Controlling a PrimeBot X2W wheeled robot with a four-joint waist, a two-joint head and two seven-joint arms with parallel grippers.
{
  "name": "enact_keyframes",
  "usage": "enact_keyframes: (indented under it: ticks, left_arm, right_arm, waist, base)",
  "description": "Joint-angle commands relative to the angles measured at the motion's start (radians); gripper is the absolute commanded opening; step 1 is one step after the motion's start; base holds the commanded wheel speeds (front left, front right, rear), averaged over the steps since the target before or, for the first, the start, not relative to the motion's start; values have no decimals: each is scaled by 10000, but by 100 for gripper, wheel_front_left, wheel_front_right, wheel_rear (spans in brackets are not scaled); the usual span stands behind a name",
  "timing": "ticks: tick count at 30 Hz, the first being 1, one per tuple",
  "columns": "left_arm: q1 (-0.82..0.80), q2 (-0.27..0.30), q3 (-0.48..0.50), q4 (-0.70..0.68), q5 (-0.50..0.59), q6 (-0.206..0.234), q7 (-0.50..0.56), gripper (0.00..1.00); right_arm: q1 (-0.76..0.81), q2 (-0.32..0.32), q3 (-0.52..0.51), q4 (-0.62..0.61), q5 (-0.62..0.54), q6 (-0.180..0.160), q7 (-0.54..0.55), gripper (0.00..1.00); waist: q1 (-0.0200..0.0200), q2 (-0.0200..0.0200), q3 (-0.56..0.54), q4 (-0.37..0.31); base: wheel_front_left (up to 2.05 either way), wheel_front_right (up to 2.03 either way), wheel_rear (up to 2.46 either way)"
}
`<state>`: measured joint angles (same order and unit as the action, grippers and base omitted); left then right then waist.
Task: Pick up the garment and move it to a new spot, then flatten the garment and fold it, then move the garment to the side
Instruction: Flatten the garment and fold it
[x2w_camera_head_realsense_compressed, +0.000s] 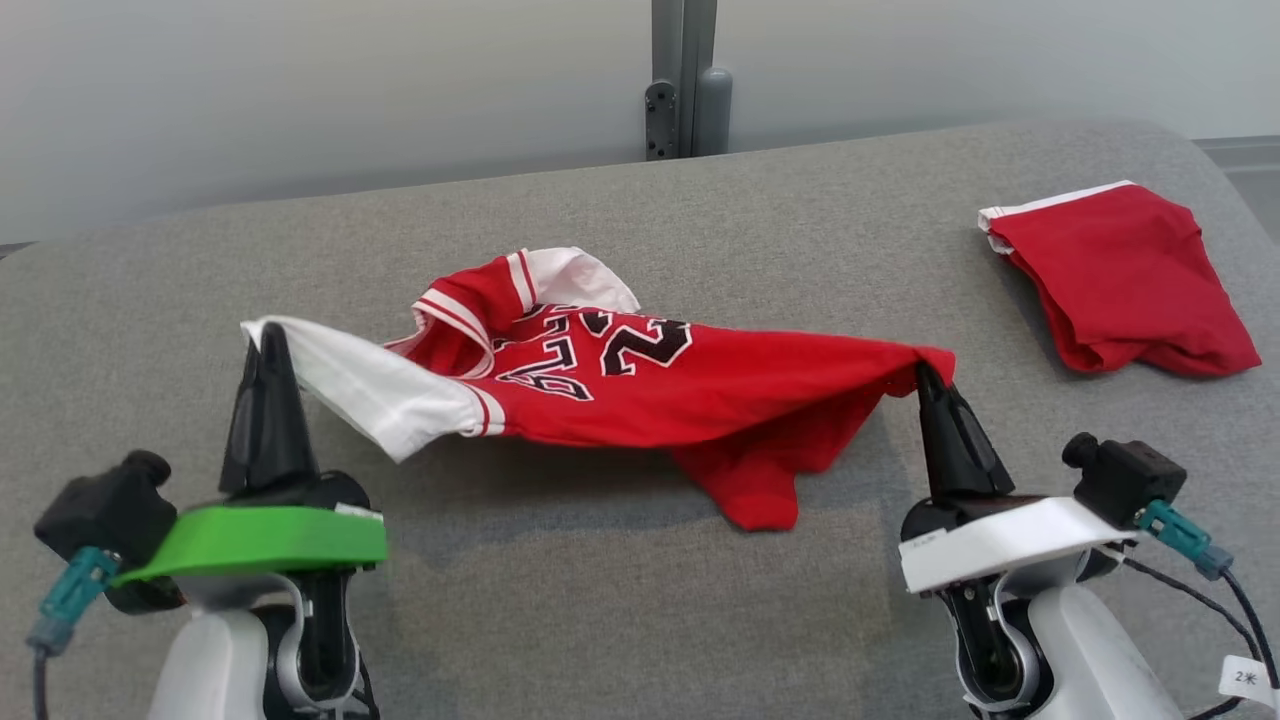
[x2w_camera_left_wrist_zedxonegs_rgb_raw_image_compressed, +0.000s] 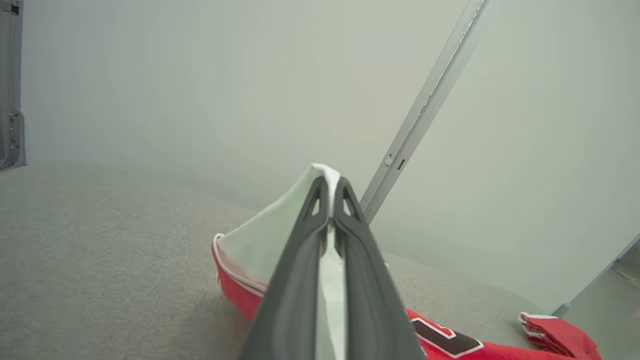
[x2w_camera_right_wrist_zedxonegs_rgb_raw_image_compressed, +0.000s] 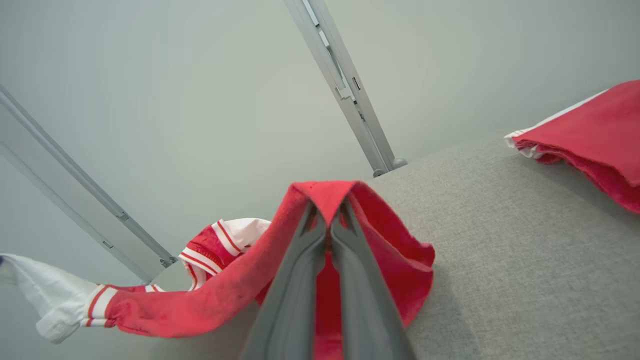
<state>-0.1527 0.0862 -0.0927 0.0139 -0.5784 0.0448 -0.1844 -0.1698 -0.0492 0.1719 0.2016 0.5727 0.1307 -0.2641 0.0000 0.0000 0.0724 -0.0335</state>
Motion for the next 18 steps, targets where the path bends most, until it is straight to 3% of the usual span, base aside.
enact_keyframes:
  ticks: [1,7,13,18]
  left_arm:
    - [-250,4,95,-360,-235,-113,33,0]
    - [-774,61,288,-2304,-861,-313,262,0]
    - [-1242,274,245,-4423,-804,-65,900,0]
    - [-1771,459,130,-5981,-662,173,1489,0]
  right_arm:
    - [-141,-28,35,-380,233,0,-2,0]
    - [-187,-434,-212,-2302,1178,2,30,0]
    - [-65,-944,-771,-4410,1569,2,447,0]
    - [127,-1004,-1410,-6150,1444,2,938,0]
  waist:
    - [0,0,-105,-113]
    - [0,0,-260,-331]
    - [0,0,-303,-546]
    - [0,0,-183,-671]
  base:
    - [0,0,0]
    - [0,0,0]
    - [0,0,0]
    - [0,0,0]
